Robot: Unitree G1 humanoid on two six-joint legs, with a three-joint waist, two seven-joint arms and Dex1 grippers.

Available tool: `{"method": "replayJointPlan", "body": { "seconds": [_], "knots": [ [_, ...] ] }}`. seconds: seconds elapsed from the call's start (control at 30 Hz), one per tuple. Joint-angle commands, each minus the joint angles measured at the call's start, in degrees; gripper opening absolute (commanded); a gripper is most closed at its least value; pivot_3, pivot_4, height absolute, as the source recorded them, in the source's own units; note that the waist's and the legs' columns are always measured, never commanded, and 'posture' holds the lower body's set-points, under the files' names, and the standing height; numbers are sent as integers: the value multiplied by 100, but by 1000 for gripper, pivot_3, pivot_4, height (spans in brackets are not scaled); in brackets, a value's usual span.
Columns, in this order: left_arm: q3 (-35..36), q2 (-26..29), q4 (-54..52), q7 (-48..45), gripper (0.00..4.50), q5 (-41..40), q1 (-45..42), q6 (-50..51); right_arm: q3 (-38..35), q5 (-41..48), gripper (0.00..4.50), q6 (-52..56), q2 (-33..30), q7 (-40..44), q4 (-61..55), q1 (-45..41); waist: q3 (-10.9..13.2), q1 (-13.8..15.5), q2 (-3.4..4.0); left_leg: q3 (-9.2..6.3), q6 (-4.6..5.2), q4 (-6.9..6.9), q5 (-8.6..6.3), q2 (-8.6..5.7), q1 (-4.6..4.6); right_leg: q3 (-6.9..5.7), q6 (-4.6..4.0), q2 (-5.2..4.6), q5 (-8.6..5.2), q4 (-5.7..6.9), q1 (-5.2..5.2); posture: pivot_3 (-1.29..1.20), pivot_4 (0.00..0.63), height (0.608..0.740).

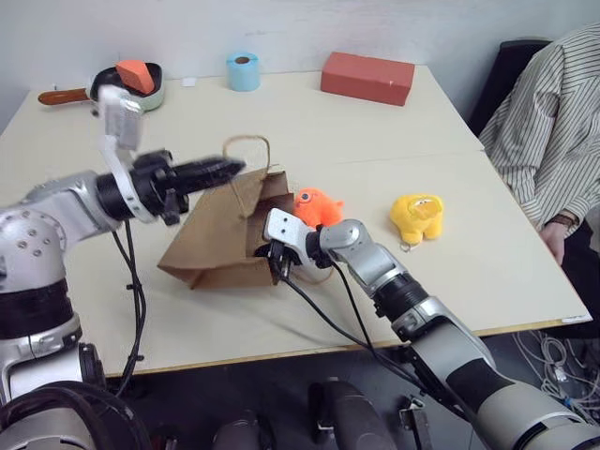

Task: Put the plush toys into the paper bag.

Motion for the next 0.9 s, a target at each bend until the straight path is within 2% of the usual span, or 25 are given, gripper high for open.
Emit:
{"method": "replayJointPlan", "body": {
  "seconds": [0.03, 0.23, 0.33, 0.53, 0.77, 0.9],
  "knots": [
    [16, 79, -283, -114, 0, 17, 22, -269, -101, 282, 43, 77, 86, 722, -161, -373, 1, -2, 1, 0, -1, 0, 1, 0, -1, 0, 0, 0, 0, 0, -1, 0, 150, 740],
    [-11, 138, -367, -222, 0, -57, 135, -367, 138, 172, 43, -545, 85, 1585, -10, -598, 1, 3, 1, -4, -4, 0, 2, 0, 0, -2, -4, 0, -2, 1, 0, 0, 150, 740],
    [136, 75, -306, -121, 0, -259, 54, -302, 53, 160, 43, -512, 312, 1569, 480, -767, 1, 1, 1, -4, -4, 0, 3, 0, -1, -2, -4, 0, -2, 1, 0, 0, 150, 740],
    [184, 216, -434, -175, 0, -430, 142, -260, -532, 686, 43, 518, 879, 1702, 1278, -1015, 1, -10, 1, -8, -6, 0, 4, 2, -1, -5, -9, 0, -5, 4, -1, 0, 150, 740],
    [245, 403, -522, -247, 0, -647, 218, -165, -1359, 1298, 43, 1738, 1195, 1664, 1843, -1194, 1, -3, 1, -17, -6, 0, 4, 2, -6, -8, -9, -3, -5, 2, 1, 0, 150, 740],
    [288, 468, -580, -234, 0, -796, 274, -111, -1559, 1277, 43, 1817, 1251, 1434, 2045, -1259, 1, -4, 2, -19, -6, 0, 4, 2, -7, -10, -9, -4, -5, 2, 1, 0, 150, 740]
  ]
}}
